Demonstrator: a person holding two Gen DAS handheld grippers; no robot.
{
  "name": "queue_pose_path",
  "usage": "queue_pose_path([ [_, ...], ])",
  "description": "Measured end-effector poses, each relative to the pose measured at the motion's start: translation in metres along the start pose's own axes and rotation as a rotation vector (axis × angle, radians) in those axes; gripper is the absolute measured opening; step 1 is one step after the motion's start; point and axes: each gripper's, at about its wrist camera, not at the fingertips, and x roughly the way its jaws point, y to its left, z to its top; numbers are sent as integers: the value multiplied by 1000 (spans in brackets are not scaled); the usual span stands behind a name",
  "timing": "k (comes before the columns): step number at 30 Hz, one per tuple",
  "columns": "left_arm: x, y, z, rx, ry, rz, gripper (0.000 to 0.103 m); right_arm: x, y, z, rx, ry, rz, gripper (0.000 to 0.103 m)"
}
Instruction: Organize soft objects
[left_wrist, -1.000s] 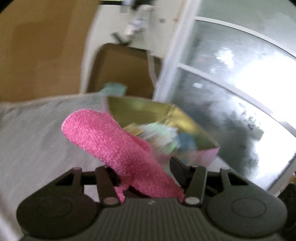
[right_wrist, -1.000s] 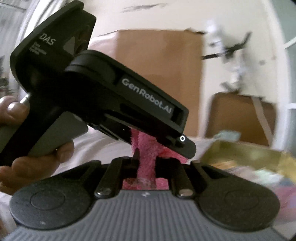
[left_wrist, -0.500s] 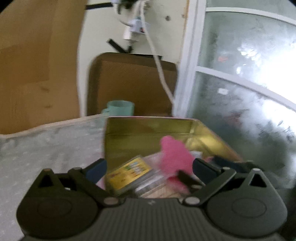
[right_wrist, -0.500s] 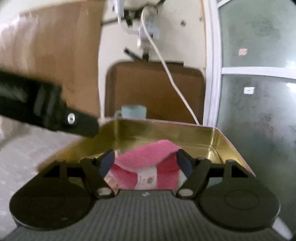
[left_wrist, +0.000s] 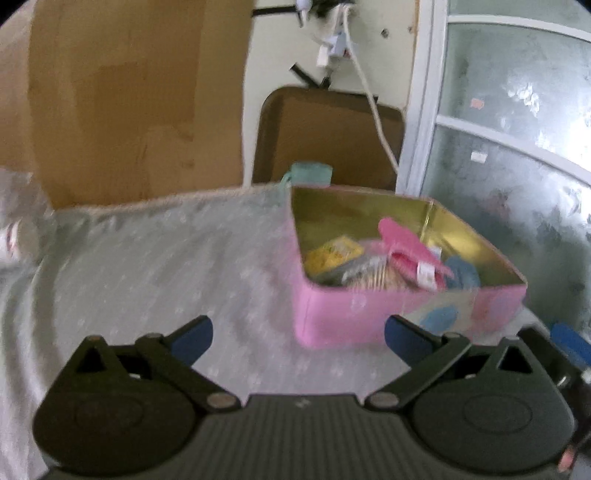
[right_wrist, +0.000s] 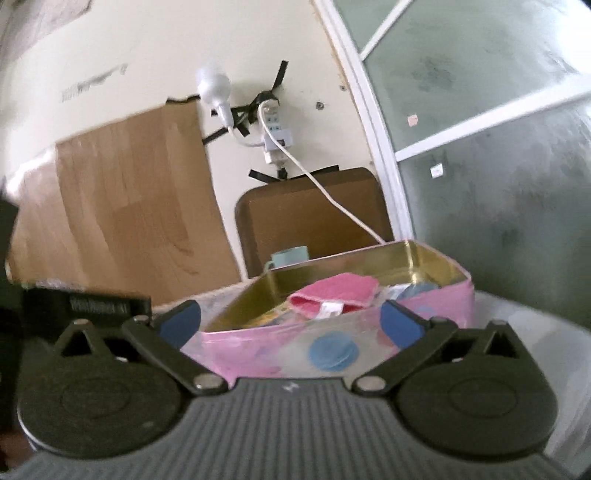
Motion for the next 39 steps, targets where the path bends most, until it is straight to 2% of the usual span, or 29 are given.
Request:
queue_pose_path([
  [2, -8, 5, -9, -13, 33, -17, 103, -9, 3, -2, 55, -2, -2, 103],
  [4, -16, 8, -19, -22, 55, -30, 103, -14, 8, -4, 81, 34, -34, 103],
  [7, -29, 9, -32, -2, 25, 21, 103, -14, 18, -7, 83, 118, -59, 103],
  [10, -38, 9, -41, 43, 12, 71, 103, -22, 25, -15, 112, 115, -78, 103],
  [15, -47, 18, -48, 44, 32, 69, 103, -26, 30, -21, 182, 149, -81, 103],
  [29, -67, 26, -61, 114, -11, 181, 103, -23, 56, -32, 132, 234, -48, 103],
  [39, -65, 21, -70, 158, 23, 224, 103, -27, 60, -35, 121, 232, -42, 103],
])
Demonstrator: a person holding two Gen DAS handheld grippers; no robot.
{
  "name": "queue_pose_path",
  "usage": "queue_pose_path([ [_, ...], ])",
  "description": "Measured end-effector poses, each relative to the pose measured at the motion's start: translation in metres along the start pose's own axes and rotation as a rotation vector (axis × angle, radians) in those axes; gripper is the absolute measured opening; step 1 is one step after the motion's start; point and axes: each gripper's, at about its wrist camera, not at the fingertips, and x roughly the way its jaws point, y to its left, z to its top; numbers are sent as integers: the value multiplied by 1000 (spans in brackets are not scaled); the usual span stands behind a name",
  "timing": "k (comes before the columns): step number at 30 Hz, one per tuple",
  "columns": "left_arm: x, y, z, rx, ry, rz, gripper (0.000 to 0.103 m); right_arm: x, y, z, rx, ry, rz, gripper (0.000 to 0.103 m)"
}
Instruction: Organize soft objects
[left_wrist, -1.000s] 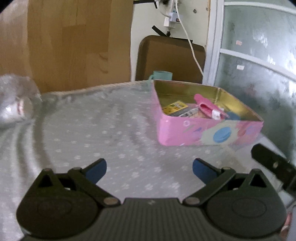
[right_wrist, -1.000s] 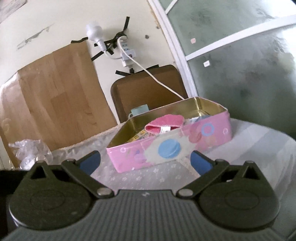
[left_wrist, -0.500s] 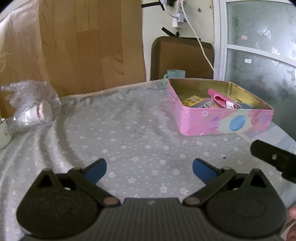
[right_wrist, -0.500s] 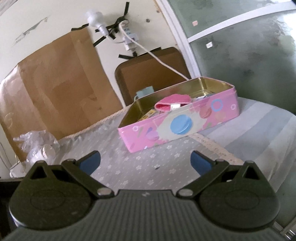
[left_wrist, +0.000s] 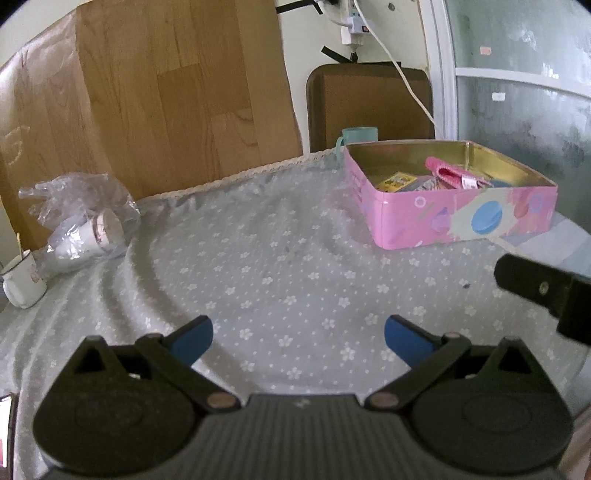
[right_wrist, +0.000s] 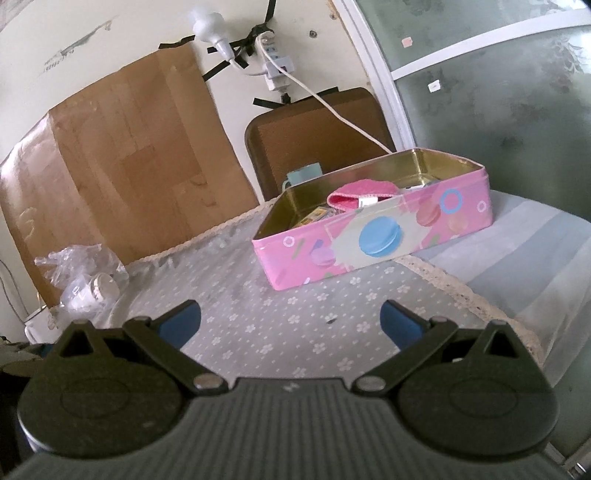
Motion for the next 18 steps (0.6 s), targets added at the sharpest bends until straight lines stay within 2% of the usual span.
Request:
queue_pose_path([
  [8, 3, -3, -3, 10, 20, -13, 103, 2, -5, -1, 17, 7, -16, 103],
  [18, 12, -5, -13, 2, 92, -43, 103, 5, -5, -4, 23, 23, -11, 103],
])
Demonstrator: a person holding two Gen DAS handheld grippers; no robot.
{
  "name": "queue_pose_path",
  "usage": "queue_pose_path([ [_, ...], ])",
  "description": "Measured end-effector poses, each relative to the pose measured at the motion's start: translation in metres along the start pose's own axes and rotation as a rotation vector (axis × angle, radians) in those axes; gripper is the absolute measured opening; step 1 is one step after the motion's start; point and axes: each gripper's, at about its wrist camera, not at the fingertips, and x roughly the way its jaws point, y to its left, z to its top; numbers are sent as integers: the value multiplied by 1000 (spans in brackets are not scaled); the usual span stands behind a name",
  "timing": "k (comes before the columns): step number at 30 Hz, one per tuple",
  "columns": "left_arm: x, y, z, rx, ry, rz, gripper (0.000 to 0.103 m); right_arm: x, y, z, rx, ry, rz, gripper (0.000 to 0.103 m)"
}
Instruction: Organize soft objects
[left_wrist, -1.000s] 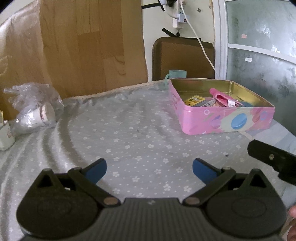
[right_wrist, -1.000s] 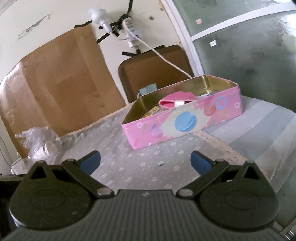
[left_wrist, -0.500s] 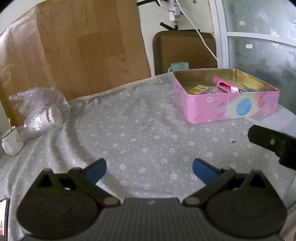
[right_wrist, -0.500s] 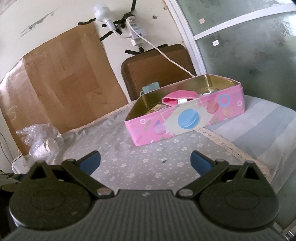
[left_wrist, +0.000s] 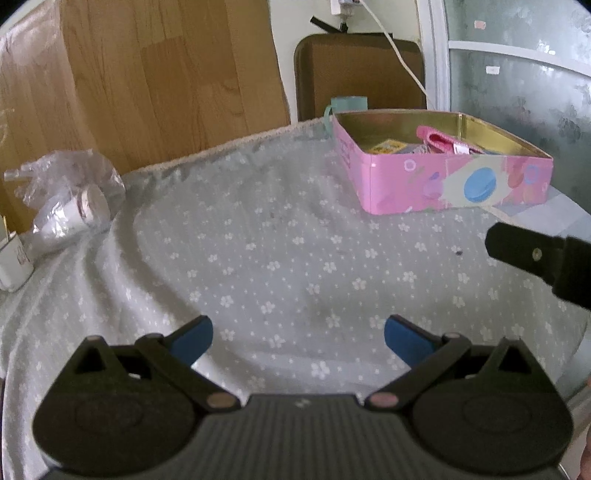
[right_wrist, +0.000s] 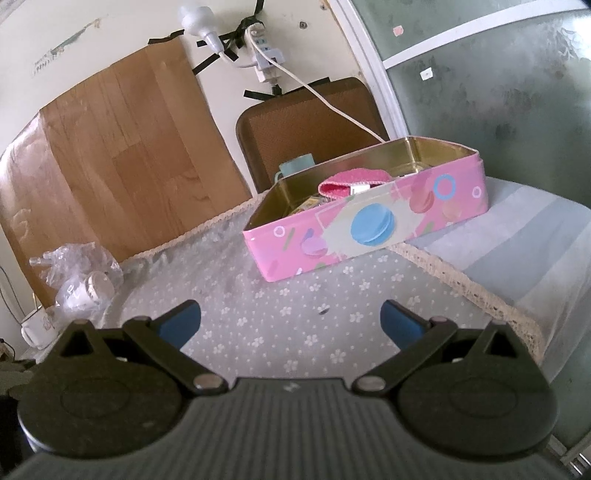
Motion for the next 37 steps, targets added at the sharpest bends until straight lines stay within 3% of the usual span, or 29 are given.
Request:
queue_pose_path([
  [14, 9, -1, -3, -22, 69, -9, 103, 3, -2, -1, 9, 15, 6, 103],
  [24, 10, -2, -3, -32, 77, -23, 103, 6, -4, -2, 16, 25, 7, 103],
  [31, 10, -4, -3, -33, 68, -60, 103, 7, -5, -3, 18, 31, 7, 103],
  [37, 2, -10, -4, 6, 1, -92, 103, 7, -6, -3, 19, 32, 4, 103],
])
